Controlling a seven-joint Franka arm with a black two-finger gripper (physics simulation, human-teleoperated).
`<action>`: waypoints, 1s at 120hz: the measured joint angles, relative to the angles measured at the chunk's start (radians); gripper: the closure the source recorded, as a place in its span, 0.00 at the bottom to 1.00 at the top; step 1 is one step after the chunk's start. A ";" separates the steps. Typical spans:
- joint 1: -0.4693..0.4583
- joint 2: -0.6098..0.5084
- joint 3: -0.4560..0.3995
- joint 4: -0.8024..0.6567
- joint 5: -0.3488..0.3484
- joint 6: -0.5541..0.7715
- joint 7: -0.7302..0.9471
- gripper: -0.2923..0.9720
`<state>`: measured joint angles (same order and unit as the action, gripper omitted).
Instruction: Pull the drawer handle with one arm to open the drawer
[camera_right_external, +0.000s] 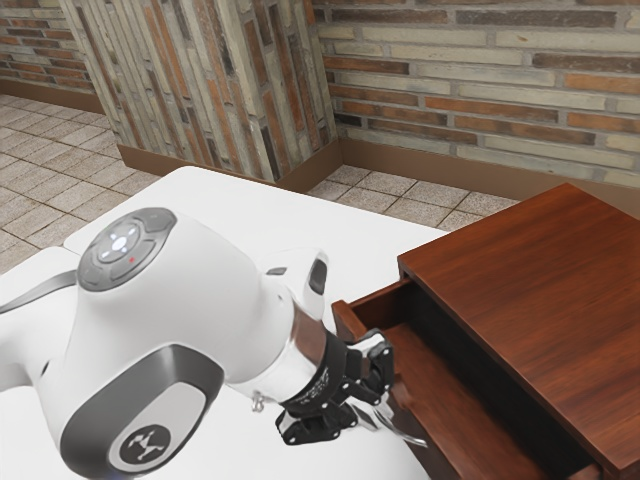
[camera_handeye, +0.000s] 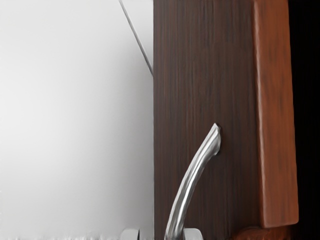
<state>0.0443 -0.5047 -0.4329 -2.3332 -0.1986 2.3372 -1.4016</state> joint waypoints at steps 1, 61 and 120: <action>0.000 -0.001 0.000 -0.001 -0.001 -0.001 0.000 0.76; -0.021 -0.068 0.002 -0.043 -0.024 -0.040 0.018 0.76; -0.036 -0.144 0.011 -0.091 -0.042 -0.081 0.029 0.76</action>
<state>0.0079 -0.6488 -0.4219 -2.4243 -0.2410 2.2558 -1.3726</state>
